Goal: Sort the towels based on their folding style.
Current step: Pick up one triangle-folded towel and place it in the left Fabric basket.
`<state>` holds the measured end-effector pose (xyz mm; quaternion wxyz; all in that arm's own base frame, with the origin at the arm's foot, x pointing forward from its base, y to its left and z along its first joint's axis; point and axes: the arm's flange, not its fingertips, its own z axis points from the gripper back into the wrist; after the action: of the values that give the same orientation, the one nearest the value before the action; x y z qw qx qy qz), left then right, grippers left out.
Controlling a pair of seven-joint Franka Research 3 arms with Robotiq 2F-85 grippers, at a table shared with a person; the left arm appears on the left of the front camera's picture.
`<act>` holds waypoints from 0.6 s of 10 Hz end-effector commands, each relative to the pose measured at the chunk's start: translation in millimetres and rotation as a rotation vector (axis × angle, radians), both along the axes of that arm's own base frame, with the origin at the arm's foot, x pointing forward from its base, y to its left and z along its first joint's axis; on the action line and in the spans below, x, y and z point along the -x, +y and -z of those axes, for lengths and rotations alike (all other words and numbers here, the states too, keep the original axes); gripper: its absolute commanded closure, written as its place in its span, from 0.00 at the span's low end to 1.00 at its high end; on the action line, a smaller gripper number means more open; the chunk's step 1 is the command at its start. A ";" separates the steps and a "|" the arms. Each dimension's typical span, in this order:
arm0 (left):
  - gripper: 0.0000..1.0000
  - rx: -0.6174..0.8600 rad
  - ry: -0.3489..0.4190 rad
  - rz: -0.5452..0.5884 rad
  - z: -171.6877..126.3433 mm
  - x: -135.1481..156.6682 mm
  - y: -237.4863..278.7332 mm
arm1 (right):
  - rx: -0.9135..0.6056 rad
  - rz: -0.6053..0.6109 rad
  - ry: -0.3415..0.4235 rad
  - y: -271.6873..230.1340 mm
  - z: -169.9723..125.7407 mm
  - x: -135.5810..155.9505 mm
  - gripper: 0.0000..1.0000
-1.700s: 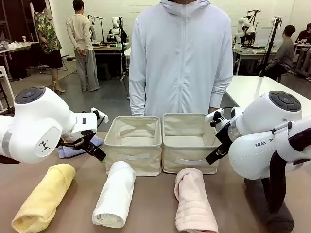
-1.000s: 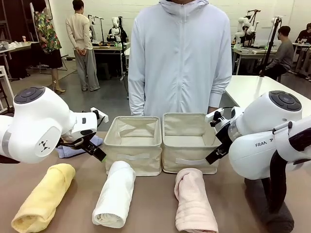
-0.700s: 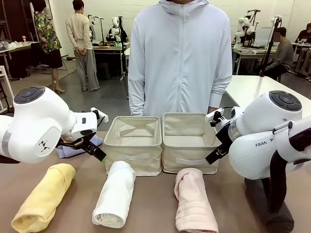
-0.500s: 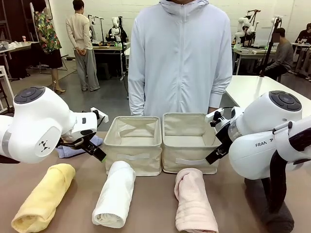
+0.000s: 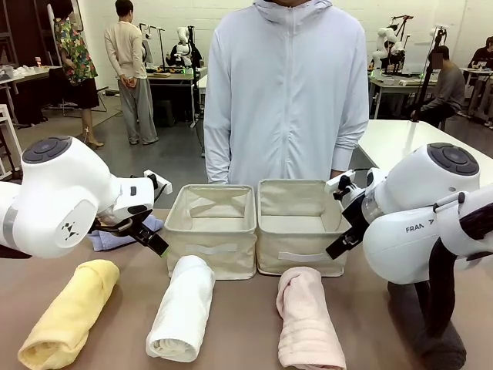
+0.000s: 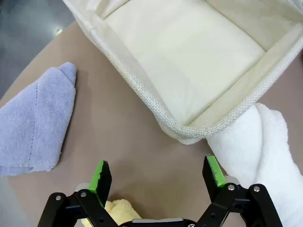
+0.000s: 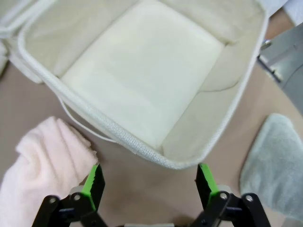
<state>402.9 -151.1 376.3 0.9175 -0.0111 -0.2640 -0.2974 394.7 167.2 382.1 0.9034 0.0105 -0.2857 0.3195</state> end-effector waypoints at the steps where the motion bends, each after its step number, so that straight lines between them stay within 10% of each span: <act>1: 0.00 -0.059 0.033 0.060 -70.9 13.9 -7.9 | 0.019 0.013 -0.097 14.6 -80.5 28.0 0.00; 6: 0.00 -0.134 0.202 0.147 -273.6 12.1 -20.2 | 0.173 0.140 -0.190 70.9 -286.5 88.1 0.00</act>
<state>368.5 -167.7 633.4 0.9108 -0.0081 -0.1619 -0.3798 285.7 222.9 660.4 0.8796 -0.0949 -0.3594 0.2969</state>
